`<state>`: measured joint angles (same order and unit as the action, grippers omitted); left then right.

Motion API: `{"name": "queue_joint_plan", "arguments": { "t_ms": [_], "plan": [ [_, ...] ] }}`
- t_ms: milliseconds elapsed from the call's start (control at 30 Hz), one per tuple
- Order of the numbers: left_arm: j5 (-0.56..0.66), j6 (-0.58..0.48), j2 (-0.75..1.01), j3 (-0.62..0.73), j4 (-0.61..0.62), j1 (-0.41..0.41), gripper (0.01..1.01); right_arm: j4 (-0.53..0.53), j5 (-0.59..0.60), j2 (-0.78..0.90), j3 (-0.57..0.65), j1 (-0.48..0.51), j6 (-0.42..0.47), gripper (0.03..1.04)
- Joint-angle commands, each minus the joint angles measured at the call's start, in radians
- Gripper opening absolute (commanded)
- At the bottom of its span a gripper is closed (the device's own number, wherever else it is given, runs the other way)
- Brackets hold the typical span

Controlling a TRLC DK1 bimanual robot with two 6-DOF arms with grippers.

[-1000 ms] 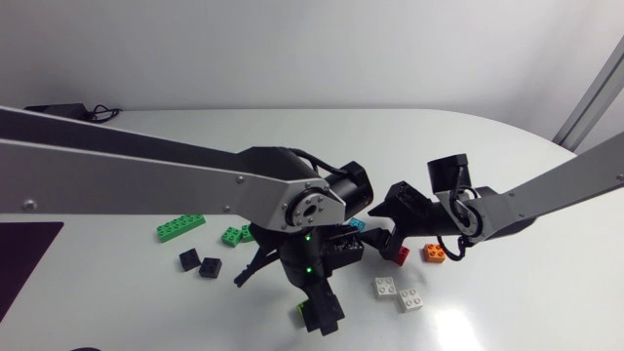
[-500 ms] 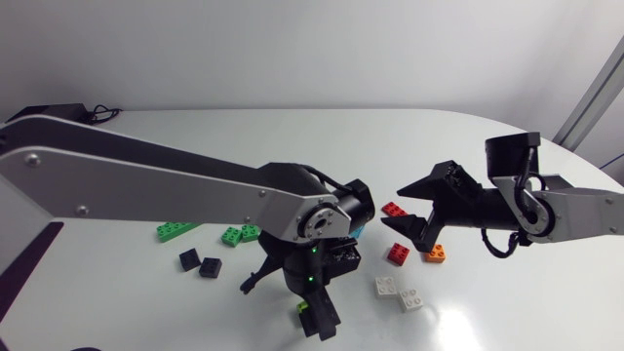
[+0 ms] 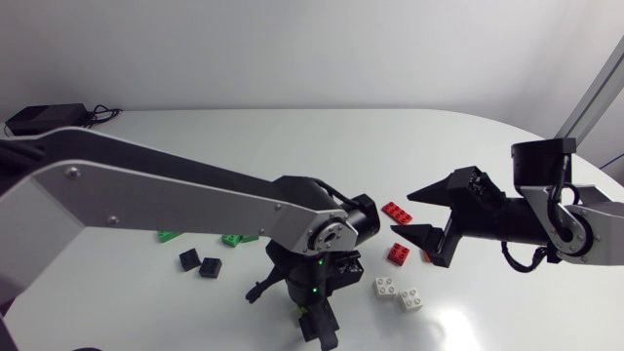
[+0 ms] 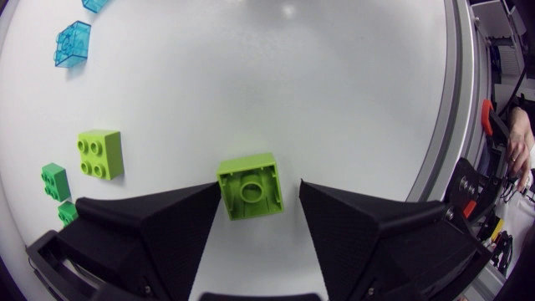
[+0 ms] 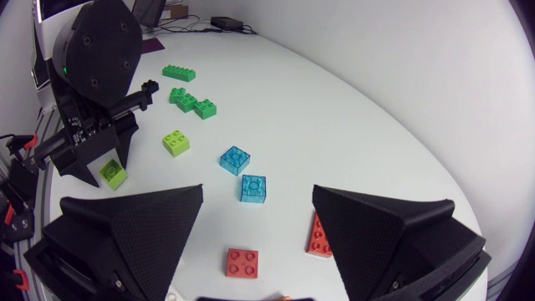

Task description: Separate the duplo bricks

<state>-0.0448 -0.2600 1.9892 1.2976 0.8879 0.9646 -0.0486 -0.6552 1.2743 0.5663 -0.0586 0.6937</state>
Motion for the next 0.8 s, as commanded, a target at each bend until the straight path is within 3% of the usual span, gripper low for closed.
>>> {"name": "queue_joint_plan", "arguments": {
  "t_ms": [0, 100, 133, 567, 767],
  "plan": [
    [0.0, 0.025, 0.031, 0.009, 0.023, 0.01, 0.569, 0.019, -0.009, -0.023, -0.037, 0.008, 0.015, 0.94],
    [-0.001, 0.028, 0.051, 0.009, 0.02, 0.011, 0.374, 0.026, -0.011, -0.035, -0.046, 0.006, 0.015, 0.94],
    [-0.009, 0.028, 0.054, 0.008, 0.02, 0.011, 0.357, 0.027, -0.012, -0.039, -0.049, 0.006, 0.015, 0.94],
    [-0.04, 0.019, -0.081, -0.008, -0.015, 0.002, 0.331, 0.105, -0.038, -0.165, -0.055, 0.02, -0.005, 0.94],
    [-0.228, 0.013, -0.211, 0.019, -0.029, -0.076, 0.331, 0.139, -0.054, -0.257, -0.08, 0.019, -0.022, 0.94]
  ]
}}
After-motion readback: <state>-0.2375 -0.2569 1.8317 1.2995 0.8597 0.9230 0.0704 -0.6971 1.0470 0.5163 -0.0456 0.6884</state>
